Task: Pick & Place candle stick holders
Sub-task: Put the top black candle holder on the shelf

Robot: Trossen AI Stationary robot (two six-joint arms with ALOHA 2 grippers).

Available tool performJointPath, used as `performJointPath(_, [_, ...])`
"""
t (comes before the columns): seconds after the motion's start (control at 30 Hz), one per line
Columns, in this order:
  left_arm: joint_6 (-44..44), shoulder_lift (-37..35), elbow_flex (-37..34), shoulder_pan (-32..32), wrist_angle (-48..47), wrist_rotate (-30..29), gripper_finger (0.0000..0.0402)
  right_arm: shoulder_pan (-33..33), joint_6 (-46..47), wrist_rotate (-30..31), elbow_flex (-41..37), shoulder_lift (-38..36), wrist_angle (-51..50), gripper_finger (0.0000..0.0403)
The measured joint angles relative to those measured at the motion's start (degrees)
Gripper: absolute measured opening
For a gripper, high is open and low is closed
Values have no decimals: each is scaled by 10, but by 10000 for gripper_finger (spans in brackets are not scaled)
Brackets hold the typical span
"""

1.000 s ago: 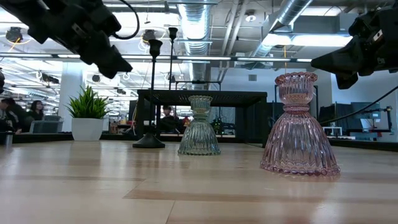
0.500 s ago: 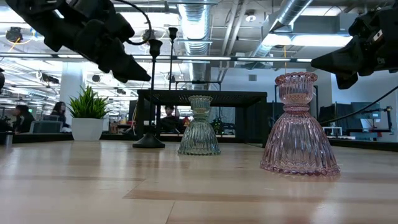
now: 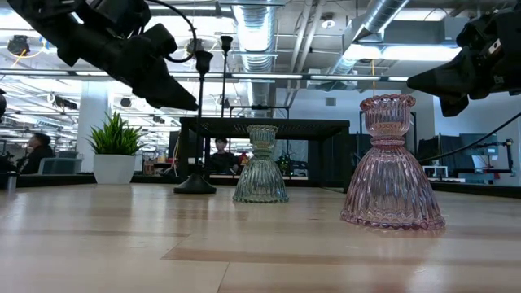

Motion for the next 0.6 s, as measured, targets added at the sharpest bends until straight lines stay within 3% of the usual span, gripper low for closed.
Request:
performJointPath(0.23, [-24, 9, 0, 0, 41, 2, 197, 0, -3, 0, 0, 0, 0, 0])
performJointPath(0.4, [-26, 52, 0, 0, 107, 7, 191, 0, -3, 0, 0, 0, 0, 0])
performJointPath(0.6, [-38, 92, 0, 0, 118, 7, 175, 0, -3, 0, 0, 0, 0, 0])
